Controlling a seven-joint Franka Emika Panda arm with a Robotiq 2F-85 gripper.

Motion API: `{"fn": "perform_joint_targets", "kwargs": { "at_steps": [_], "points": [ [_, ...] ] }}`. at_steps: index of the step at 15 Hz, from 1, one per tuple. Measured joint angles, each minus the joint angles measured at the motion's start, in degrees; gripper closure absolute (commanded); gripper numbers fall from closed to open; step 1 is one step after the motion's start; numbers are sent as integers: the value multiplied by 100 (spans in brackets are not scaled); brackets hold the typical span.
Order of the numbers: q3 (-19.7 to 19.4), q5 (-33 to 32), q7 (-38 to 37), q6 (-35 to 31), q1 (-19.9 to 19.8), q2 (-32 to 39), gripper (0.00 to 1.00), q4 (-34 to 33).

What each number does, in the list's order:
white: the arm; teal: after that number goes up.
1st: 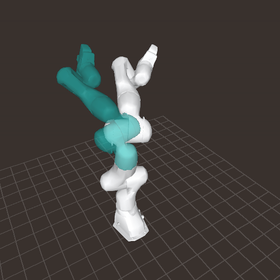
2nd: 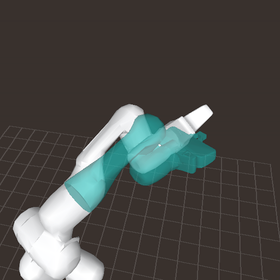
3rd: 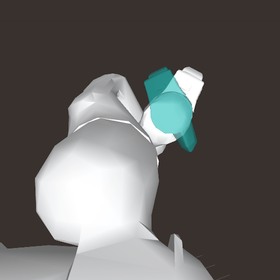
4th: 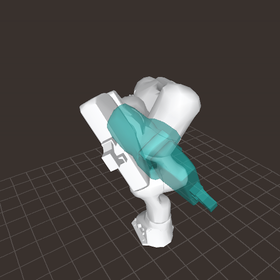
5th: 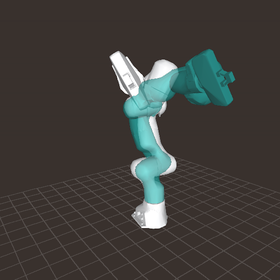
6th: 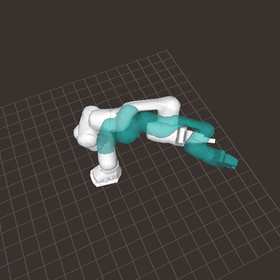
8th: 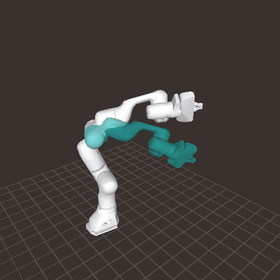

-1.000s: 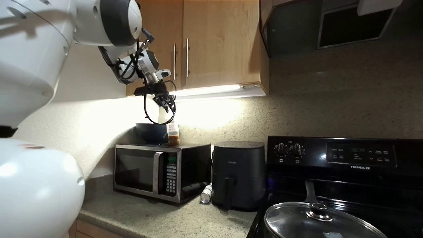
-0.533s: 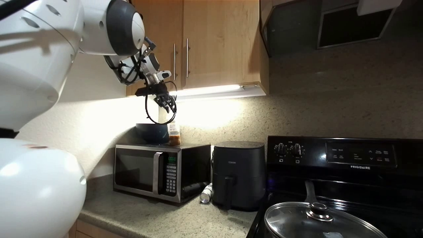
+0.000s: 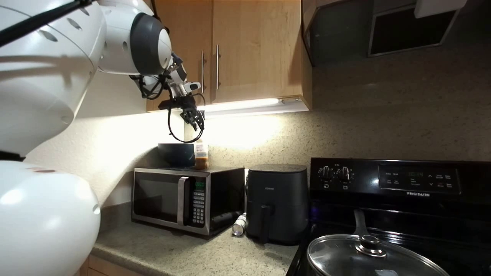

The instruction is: Pick up the bottle and put it on top of the microwave

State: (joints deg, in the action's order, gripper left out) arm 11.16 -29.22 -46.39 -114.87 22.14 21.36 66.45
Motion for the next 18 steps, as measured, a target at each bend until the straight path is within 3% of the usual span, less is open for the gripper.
{"fn": "perform_joint_targets", "kwargs": {
  "at_steps": [5,6,7,9,18],
  "points": [
    [9,-1,0,275,64,170,2,-397],
    [10,-1,0,286,72,187,0,-442],
    [10,-20,0,291,83,202,13,-479],
    [8,-63,0,298,121,207,0,-517],
    [22,-68,0,234,155,197,0,-479]
  ]
}}
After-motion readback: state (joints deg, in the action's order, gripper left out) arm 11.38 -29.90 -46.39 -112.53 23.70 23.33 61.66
